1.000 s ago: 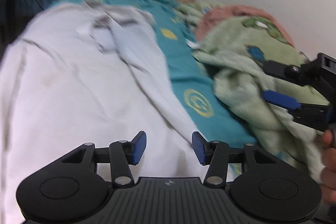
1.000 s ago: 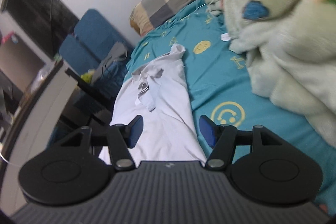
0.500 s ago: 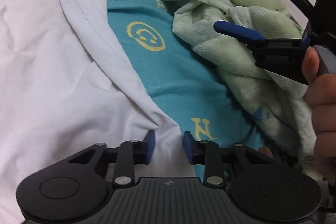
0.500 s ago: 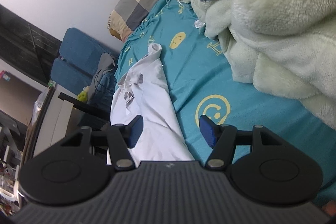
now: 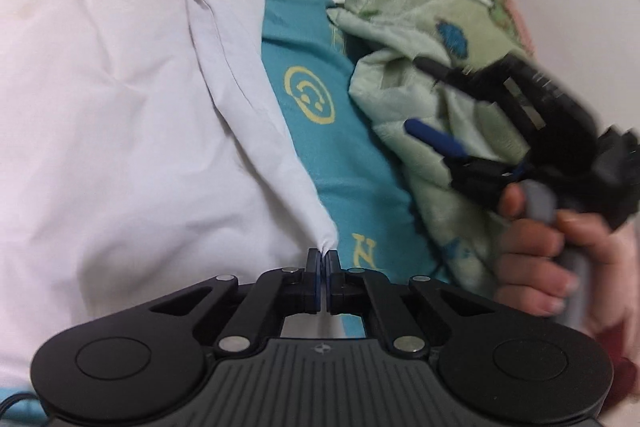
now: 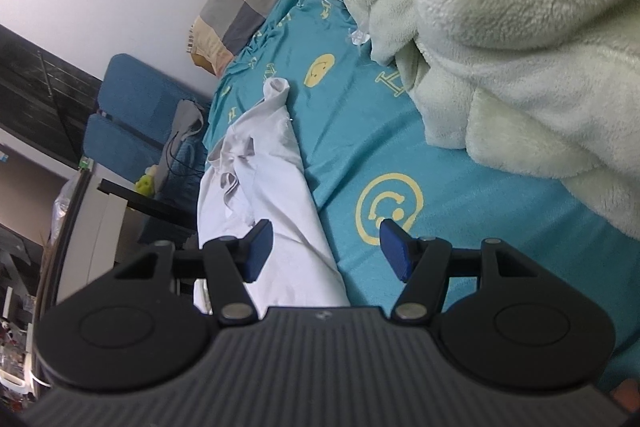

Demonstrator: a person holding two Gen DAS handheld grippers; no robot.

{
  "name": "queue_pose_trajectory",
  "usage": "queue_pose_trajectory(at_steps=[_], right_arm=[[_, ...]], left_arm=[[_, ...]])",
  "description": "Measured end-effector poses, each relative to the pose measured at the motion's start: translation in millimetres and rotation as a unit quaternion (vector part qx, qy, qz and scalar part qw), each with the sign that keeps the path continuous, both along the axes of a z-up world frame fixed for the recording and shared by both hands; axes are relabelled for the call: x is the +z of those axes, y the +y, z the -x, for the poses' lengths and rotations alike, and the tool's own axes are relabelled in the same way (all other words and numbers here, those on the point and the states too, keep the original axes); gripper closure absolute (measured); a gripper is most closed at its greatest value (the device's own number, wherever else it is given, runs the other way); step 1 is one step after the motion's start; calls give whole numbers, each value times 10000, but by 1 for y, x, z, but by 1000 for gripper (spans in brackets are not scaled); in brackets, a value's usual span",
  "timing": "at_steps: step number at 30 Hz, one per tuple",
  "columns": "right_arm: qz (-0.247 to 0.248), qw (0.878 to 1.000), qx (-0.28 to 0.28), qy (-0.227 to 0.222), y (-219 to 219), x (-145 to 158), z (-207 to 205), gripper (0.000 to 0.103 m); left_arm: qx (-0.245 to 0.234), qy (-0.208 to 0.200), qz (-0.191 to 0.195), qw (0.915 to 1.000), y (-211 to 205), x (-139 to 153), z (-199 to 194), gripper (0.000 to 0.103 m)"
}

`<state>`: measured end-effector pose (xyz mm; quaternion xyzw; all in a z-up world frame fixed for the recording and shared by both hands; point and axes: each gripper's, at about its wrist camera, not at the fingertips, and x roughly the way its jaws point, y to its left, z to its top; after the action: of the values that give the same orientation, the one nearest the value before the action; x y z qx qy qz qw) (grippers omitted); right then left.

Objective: Fold clothes

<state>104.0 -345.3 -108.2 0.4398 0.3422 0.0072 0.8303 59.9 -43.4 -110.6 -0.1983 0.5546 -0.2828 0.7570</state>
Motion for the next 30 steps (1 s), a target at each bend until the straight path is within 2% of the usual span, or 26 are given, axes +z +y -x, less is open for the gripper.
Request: queue_pose_trajectory(at_steps=[3, 5, 8, 11, 14, 16, 18, 20, 24, 30], right_arm=[[40, 10000, 46, 9, 3, 0, -2, 40], [74, 9999, 82, 14, 6, 0, -4, 40], [145, 9998, 143, 62, 10, 0, -8, 40], [249, 9994, 227, 91, 16, 1, -12, 40], [391, 9987, 317, 99, 22, 3, -12, 40], [530, 9979, 347, 102, 27, 6, -11, 40], [678, 9969, 394, 85, 33, 9, -11, 40], [800, 9958, 445, 57, 38, 11, -14, 40], [889, 9944, 573, 11, 48, 12, -23, 40], [976, 9929, 671, 88, 55, 4, -39, 40]], left_arm=[[140, 247, 8, 9996, 44, 16, -8, 101], [287, 347, -270, 9986, 71, 19, -14, 101], [436, 546, -857, 9939, 93, 5, -22, 101], [467, 707, -1211, 9890, 100, -16, -27, 101], [404, 752, -1113, 9901, 105, -18, -29, 99], [384, 683, -1011, 9918, 109, -12, -32, 89], [411, 600, -909, 9932, 113, -5, -39, 68], [555, 467, -807, 9941, 117, 2, -53, 56], [1233, 125, -450, 9913, 117, 4, -111, 49], [2127, -468, -258, 9757, 90, -25, -218, 50]])
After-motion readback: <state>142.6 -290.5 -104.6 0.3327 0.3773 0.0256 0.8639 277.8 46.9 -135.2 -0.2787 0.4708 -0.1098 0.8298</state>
